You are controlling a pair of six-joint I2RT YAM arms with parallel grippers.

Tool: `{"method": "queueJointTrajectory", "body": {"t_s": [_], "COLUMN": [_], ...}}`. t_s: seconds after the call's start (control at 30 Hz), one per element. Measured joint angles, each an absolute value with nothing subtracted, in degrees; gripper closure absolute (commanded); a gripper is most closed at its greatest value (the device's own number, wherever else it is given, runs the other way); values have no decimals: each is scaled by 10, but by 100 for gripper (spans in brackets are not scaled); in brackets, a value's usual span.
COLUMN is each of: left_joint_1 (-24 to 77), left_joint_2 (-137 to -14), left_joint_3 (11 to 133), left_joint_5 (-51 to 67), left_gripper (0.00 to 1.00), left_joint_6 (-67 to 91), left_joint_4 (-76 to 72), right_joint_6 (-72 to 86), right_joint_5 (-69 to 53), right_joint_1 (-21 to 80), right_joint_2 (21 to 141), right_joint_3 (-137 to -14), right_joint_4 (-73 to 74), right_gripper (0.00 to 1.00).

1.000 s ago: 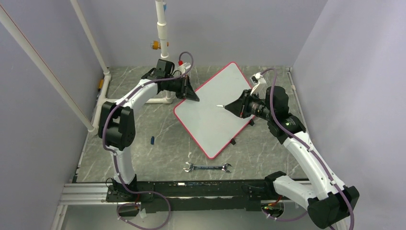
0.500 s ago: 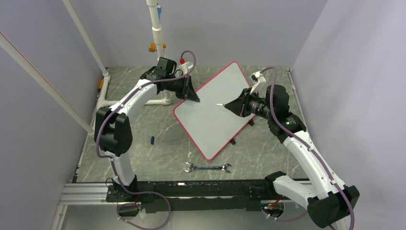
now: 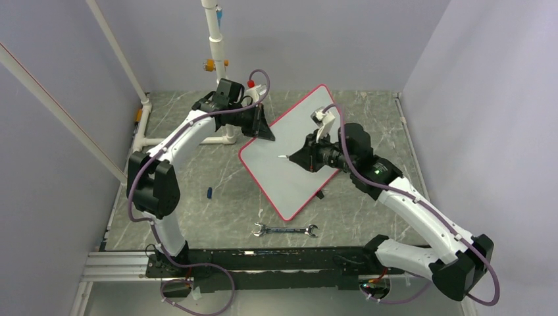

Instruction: Write a sentence on the whiteboard

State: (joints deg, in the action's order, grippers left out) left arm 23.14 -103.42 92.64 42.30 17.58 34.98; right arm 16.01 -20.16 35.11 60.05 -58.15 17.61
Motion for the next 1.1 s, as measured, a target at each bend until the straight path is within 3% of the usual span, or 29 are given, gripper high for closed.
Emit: {"method": "queueJointTrajectory", "body": {"t_s": [0.4, 1.1], "left_joint_1": [239, 244], "left_joint_2": [-1012, -1005], "left_joint_3": [912, 912], "left_joint_5": [387, 363], "left_gripper": [100, 100], "left_joint_6": [193, 193], "left_joint_4": [341, 336], "right_joint_6": [83, 77], "right_joint_5": [-73, -44], "right_joint_1": [488, 492], "right_joint_2": [701, 753], "right_joint_3": [-609, -640], "right_joint_4": [149, 119], "right_gripper": [100, 100]}}
